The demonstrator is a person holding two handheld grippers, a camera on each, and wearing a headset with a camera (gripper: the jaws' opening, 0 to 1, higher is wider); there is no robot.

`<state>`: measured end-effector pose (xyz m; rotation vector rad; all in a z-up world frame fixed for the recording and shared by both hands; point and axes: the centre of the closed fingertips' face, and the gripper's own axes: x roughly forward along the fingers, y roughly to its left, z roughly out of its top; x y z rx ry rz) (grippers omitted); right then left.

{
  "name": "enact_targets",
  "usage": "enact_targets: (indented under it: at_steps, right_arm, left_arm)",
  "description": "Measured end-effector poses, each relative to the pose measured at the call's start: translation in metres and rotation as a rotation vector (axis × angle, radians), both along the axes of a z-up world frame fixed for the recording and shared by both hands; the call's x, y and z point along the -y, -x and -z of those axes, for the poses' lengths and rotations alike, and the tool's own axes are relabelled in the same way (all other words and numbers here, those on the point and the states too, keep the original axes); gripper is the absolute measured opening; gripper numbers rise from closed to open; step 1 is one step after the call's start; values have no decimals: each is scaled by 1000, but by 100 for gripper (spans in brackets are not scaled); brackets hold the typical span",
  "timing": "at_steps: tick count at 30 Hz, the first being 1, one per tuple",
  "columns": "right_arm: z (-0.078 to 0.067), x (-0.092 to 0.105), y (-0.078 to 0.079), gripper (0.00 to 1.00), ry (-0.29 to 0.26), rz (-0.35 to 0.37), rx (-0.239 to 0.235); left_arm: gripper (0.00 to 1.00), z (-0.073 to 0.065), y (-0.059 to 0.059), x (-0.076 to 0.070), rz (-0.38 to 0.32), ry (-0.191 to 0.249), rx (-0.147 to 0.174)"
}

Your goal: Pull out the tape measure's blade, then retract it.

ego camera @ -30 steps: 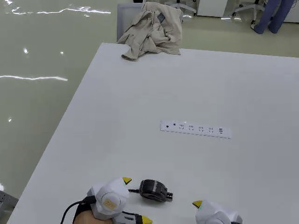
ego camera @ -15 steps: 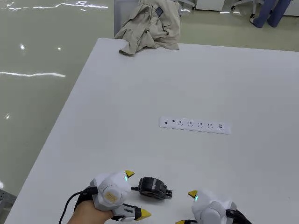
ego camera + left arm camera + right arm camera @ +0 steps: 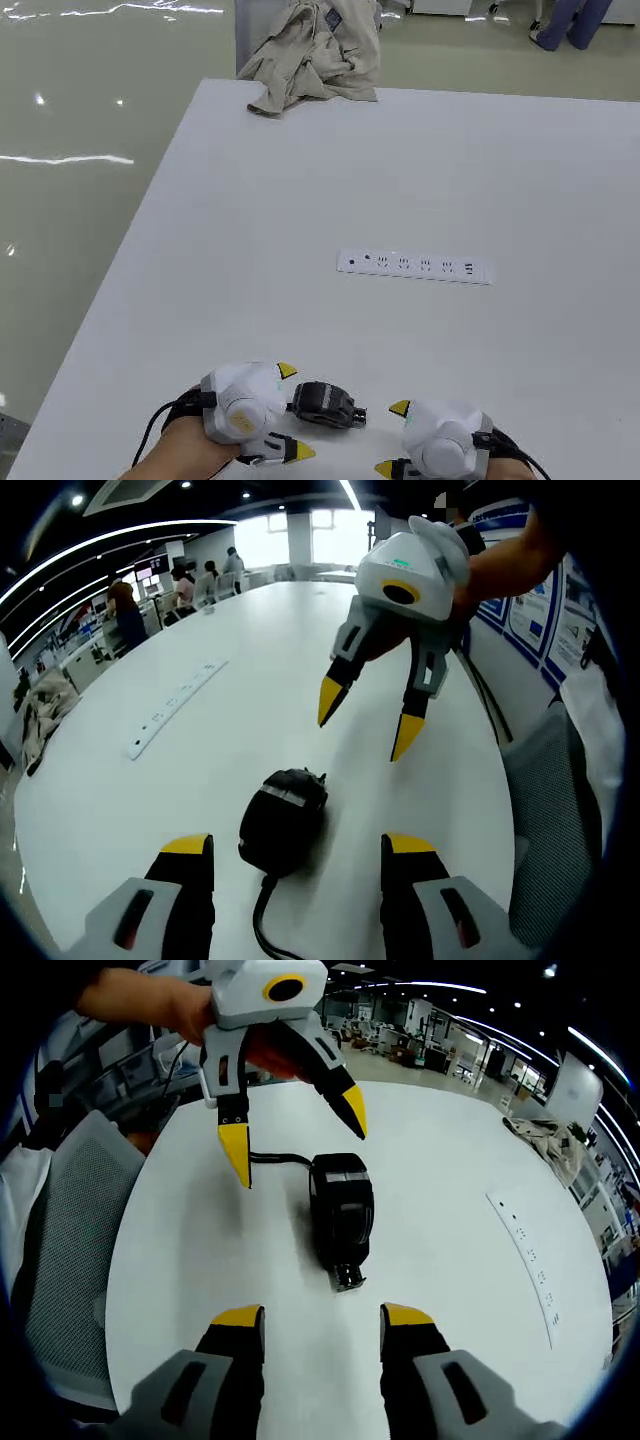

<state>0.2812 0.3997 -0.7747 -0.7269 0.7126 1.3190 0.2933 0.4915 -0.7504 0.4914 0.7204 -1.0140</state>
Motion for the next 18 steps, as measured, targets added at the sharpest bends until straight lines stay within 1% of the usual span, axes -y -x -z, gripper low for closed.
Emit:
enact_targets:
  at_steps: [3, 5, 10, 12, 14, 18]
  right_arm:
    - [3, -2, -1, 46, 9, -24, -1]
    - [6, -4, -1, 46, 24, -50, 1]
    - [13, -6, -6, 44, 35, -76, -2]
    - [14, -7, -8, 43, 35, -86, -5]
    - [16, -7, -11, 43, 38, -93, -4]
    - [19, -9, -16, 42, 41, -107, -4]
  left_arm:
    - [65, 2, -1, 2, 26, -9, -1]
    - [65, 6, -2, 3, 53, -30, 4]
    - [63, 14, -4, 4, 100, -56, 5]
    - [62, 14, -4, 5, 118, -58, 4]
    - [61, 16, -6, 5, 141, -67, 6]
    - [60, 22, -12, 4, 162, -92, 6]
